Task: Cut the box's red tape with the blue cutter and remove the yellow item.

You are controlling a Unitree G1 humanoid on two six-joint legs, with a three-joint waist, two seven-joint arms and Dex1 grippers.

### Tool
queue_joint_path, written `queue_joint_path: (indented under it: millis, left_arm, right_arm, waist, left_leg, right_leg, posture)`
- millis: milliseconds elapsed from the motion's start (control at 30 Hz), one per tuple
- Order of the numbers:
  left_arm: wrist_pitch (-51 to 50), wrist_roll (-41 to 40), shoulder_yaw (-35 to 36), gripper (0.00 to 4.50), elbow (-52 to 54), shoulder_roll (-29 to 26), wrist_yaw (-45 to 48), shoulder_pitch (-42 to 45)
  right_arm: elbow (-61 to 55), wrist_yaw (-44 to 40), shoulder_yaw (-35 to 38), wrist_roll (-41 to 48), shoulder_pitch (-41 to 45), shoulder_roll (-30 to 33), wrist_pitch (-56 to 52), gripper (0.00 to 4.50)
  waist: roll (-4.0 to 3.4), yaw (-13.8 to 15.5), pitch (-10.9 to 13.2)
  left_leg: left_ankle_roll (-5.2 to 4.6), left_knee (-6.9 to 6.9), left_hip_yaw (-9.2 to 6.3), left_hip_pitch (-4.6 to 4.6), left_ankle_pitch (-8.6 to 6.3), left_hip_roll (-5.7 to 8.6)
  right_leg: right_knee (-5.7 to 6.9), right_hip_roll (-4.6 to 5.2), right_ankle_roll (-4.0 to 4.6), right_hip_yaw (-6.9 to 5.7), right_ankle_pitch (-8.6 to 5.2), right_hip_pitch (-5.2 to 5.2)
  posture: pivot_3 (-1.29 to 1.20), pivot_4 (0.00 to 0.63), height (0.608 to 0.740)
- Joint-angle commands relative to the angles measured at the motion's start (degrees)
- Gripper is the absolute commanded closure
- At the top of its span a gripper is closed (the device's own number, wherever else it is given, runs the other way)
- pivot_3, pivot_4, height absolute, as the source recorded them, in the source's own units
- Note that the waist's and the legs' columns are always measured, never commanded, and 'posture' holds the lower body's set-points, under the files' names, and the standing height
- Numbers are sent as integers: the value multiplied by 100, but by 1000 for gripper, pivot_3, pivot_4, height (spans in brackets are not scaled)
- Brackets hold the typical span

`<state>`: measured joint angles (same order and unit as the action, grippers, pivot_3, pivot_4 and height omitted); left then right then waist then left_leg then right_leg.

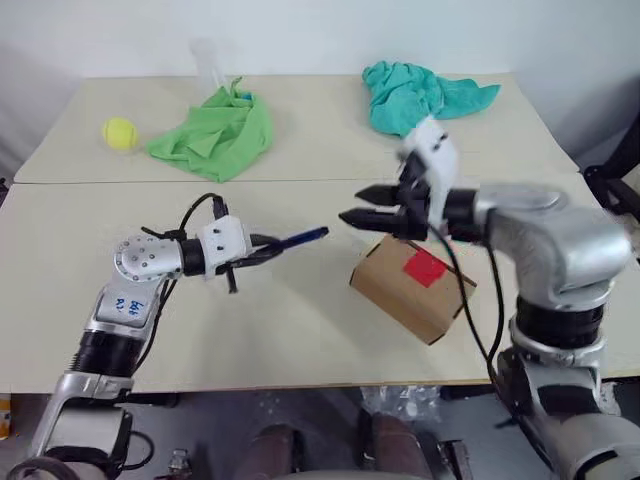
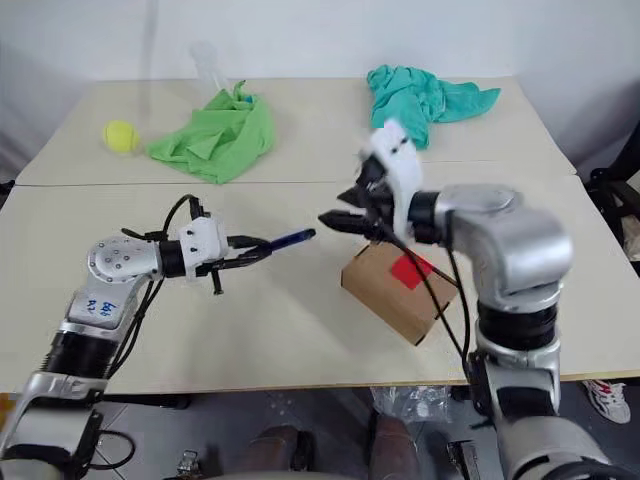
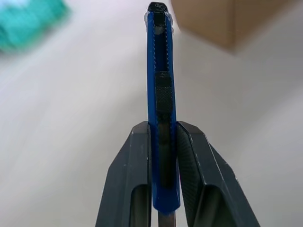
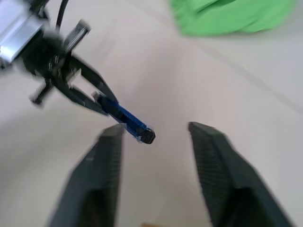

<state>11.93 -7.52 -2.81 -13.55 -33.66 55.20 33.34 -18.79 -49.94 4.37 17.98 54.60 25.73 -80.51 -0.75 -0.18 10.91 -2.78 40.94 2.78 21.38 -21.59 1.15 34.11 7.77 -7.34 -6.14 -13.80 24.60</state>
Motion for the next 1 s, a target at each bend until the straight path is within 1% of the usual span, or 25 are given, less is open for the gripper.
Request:
queue_joint_path:
  millis: [33,100,267,500,633,733,867,900,933,1000]
  left_arm:
    - [749,-115,143,3981,-320,214,-110,259]
    - [1042,-85,99,3981,-569,398,-133,446]
    - [1666,-16,14,3981,-1028,711,-129,764]
    - [1953,16,-61,3981,-1232,914,-120,947]
    - [1960,-22,-73,3981,-1199,915,-62,918]
    - [1950,-41,-70,3981,-1148,904,-35,881]
    - [1928,-56,-62,3981,-1120,892,-6,857]
    - [1927,-55,-61,3981,-1118,894,-6,854]
    - [1930,-54,-60,3981,-1117,895,-8,852]
    - [1930,-54,-60,3981,-1115,898,-9,846]
  right_arm:
    - [389,101,132,272,326,237,-164,639]
    - [822,143,136,386,621,345,-240,13]
    - [1412,55,-27,848,1033,404,-615,13]
    - [1682,-58,-680,1032,1115,551,-146,13]
    - [1806,-30,-836,1089,1158,559,43,13]
    - [1869,16,-875,1122,1186,547,108,574]
    - [1921,42,-895,1175,1233,552,158,1957]
    - [1917,37,-914,1189,1230,566,165,2380]
    - [1921,40,-925,1205,1232,575,168,2600]
    - [1941,65,-920,1244,1249,573,164,3382]
  waist:
    - [0,-4,0]
    - [1,-4,0]
    - [1,-6,0]
    - [1,-4,0]
    - [1,-2,0]
    - [1,-3,0]
    - [1,-4,0]
    - [1,-4,0]
    - [1,-4,0]
    - [1,-2,0]
  left_leg:
    - [-1,0,0,0,0,0]
    - [-2,1,7,2,-1,3]
    - [-5,3,9,5,0,1]
    - [-5,5,10,6,0,2]
    - [-5,5,9,7,0,2]
    - [-5,6,9,7,0,1]
    - [-5,6,9,7,0,1]
    - [-5,6,9,7,0,1]
    - [-4,6,9,7,0,0]
    - [-5,6,9,7,0,0]
  right_leg:
    - [-1,0,0,-1,0,-1]
    - [-2,0,-3,-1,1,0]
    - [-6,-1,-8,-1,4,0]
    - [-6,-1,-10,-2,5,0]
    - [-8,0,-11,-2,6,-1]
    - [-8,0,-11,-2,6,-1]
    - [-8,-1,-11,-2,6,-1]
    - [-8,-1,-11,-2,6,-1]
    - [-8,-1,-11,-2,6,-1]
    - [-8,-1,-11,-3,6,-1]
  posture:
    - [0,150,740]
    - [0,150,740]
    - [0,150,740]
    - [0,150,740]
    - [0,150,740]
    - [0,150,740]
    - [0,150,740]
    - [0,150,740]
    - [0,150,740]
    - [0,150,740]
